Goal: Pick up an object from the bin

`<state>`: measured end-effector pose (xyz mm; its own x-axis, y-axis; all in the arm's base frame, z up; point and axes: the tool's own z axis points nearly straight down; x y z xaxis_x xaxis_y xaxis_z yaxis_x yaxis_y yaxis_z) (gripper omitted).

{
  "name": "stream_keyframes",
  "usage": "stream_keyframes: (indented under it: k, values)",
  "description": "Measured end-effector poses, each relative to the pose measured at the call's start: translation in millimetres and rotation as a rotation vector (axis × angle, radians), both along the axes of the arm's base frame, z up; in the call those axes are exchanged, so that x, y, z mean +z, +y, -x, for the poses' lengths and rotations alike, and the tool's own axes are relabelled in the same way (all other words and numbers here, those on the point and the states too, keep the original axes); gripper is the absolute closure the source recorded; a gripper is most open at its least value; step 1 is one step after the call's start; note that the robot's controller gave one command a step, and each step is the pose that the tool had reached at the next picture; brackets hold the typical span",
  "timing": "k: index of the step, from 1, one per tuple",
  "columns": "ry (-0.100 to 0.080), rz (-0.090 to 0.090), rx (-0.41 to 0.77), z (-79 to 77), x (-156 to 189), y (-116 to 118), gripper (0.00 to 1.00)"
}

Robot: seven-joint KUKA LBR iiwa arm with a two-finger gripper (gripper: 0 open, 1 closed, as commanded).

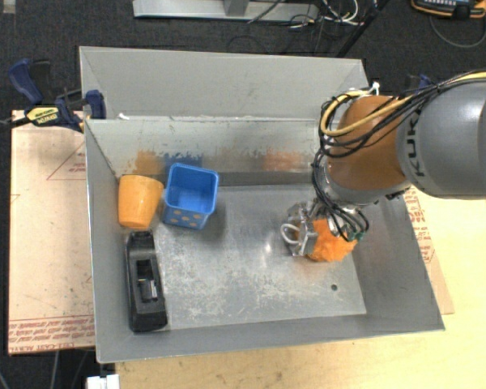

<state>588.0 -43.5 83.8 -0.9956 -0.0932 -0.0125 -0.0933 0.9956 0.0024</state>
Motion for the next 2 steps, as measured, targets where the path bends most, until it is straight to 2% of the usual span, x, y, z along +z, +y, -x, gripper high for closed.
stream_keyframes:
  k: [2]
  values:
    - [0.003, -0.001, 0.000, 0.8, 9.1, 0.4, 1.00]
